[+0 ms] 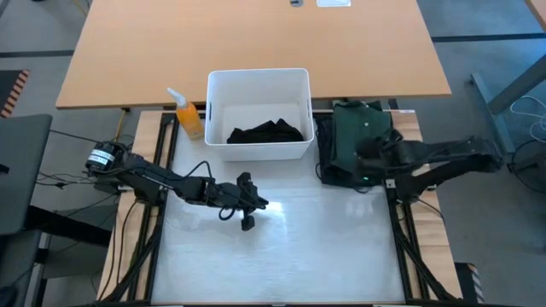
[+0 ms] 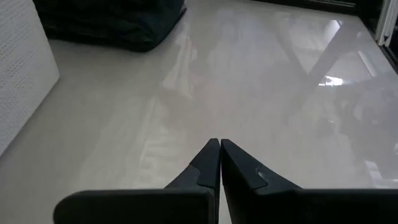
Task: Fold laundry
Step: Stack the green polo on top of the black shorts
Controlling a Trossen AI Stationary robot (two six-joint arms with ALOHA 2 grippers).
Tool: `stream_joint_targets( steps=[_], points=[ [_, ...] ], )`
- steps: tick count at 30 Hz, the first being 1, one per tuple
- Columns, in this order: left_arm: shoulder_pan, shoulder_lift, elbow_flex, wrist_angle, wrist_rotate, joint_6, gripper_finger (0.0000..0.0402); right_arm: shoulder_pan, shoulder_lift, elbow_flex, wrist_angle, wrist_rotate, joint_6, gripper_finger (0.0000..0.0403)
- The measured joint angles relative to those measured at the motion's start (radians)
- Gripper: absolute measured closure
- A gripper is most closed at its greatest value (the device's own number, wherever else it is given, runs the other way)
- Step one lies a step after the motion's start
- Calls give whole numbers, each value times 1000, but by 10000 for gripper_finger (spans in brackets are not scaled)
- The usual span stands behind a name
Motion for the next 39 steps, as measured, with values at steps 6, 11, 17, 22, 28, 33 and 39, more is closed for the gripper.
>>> stream_joint_targets(
  steps=[6, 11, 17, 22, 28, 33, 39],
  points=[
    [-9, 0, 0, 0, 3, -14, 401, -104, -5, -224, 482, -121, -216, 383],
    [-9, 0, 0, -7, 1, -36, 401, -148, 41, -319, 663, -297, -294, 380],
    [-9, 0, 0, -20, 0, -44, 401, -127, 42, -293, 654, -342, -369, 387],
    [-9, 0, 0, -21, -1, -42, 401, -99, -56, -197, 555, -243, -307, 367],
    [-9, 0, 0, -49, -1, -42, 401, -92, -165, -168, 264, -257, -63, 388],
    [-9, 0, 0, -74, -2, -22, 401, -38, -190, -197, 40, -297, 183, 382],
    [-9, 0, 0, -75, -3, -11, 401, 27, -170, -241, -8, -349, 307, 381]
  ],
)
